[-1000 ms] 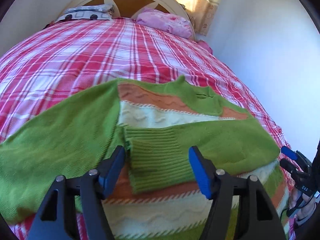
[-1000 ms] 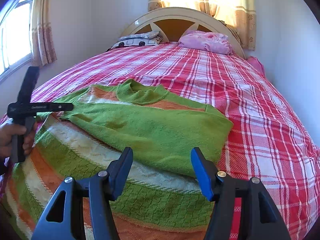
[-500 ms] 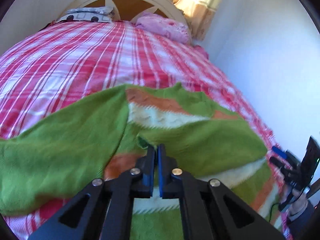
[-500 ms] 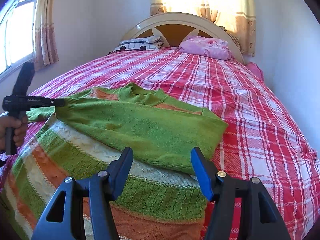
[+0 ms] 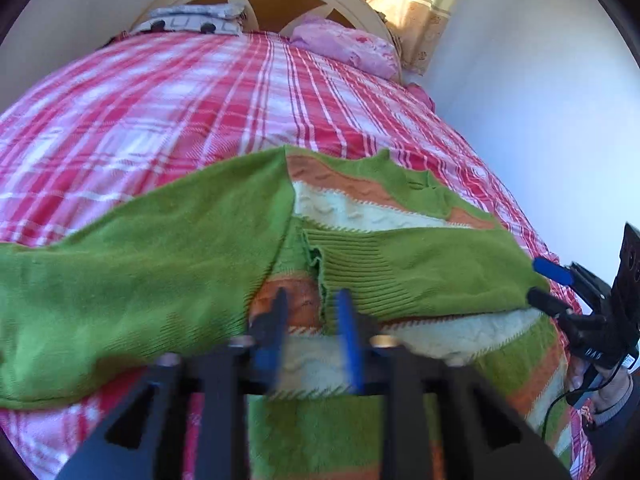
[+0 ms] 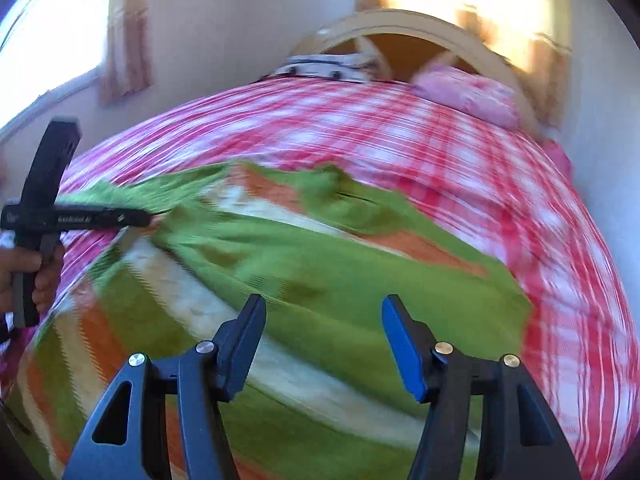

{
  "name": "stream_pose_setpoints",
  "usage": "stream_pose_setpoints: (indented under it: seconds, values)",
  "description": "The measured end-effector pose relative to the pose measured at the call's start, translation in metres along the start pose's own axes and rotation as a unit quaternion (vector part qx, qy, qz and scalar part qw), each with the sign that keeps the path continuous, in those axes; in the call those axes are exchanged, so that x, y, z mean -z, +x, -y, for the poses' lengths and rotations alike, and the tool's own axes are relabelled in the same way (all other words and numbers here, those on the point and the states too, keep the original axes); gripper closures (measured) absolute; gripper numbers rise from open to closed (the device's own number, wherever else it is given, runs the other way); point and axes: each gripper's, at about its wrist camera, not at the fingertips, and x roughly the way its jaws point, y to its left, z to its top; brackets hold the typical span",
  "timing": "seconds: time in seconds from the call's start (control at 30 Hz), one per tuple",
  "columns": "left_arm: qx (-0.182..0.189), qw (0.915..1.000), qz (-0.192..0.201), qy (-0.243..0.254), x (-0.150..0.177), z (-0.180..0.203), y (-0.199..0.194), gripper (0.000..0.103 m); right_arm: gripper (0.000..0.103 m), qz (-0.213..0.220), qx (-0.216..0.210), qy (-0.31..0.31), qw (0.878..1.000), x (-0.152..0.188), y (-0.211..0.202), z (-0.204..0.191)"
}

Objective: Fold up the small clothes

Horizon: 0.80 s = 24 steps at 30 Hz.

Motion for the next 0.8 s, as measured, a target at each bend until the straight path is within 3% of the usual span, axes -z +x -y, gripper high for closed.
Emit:
stream_pose_setpoints:
  seconds: [0.03, 0.1, 0.3, 0.37, 0.43, 0.5, 0.7, 0.8]
  values:
    - [-0.004, 0.9999, 0.011, -0.001, 0.001, -0.003, -0.006, 0.034, 0.042, -0.005, -0.012, -0.023, 1.000, -0.007, 0.007, -0.018]
    - [-0.017, 0.9993, 0.032, -0.002, 0.003, -0.011, -0.021, 0.025, 0.042, -0.016, -0.025, -0.053, 0.998, -0.017, 0.021, -0.045]
    - [-0.043, 0.9979, 0.046, -0.013, 0.008, -0.043, -0.049, 0.019, 0.042, -0.055, -0.040, -0.102, 0.992, -0.032, 0.065, -0.102]
    - [-0.052, 0.9972, 0.048, -0.022, 0.012, -0.058, -0.057, 0.016, 0.057, -0.067, -0.017, -0.117, 0.991, -0.034, 0.082, -0.112]
    - [-0.053, 0.9968, 0.049, -0.033, 0.016, -0.070, -0.063, 0.015, 0.080, -0.075, -0.037, -0.092, 0.992, -0.038, 0.090, -0.111]
    - [-0.054, 0.9963, 0.047, -0.049, 0.020, -0.083, -0.067, 0.015, 0.096, -0.075, -0.037, -0.088, 0.993, -0.042, 0.090, -0.116]
    - [-0.053, 0.9938, 0.051, -0.084, 0.030, -0.114, -0.076, 0.015, 0.099, -0.057, -0.074, -0.126, 0.988, -0.041, 0.060, -0.159]
    - [-0.055, 0.9931, 0.044, -0.094, 0.033, -0.123, -0.073, 0.015, 0.097, -0.075, -0.052, -0.160, 0.983, -0.034, 0.073, -0.173]
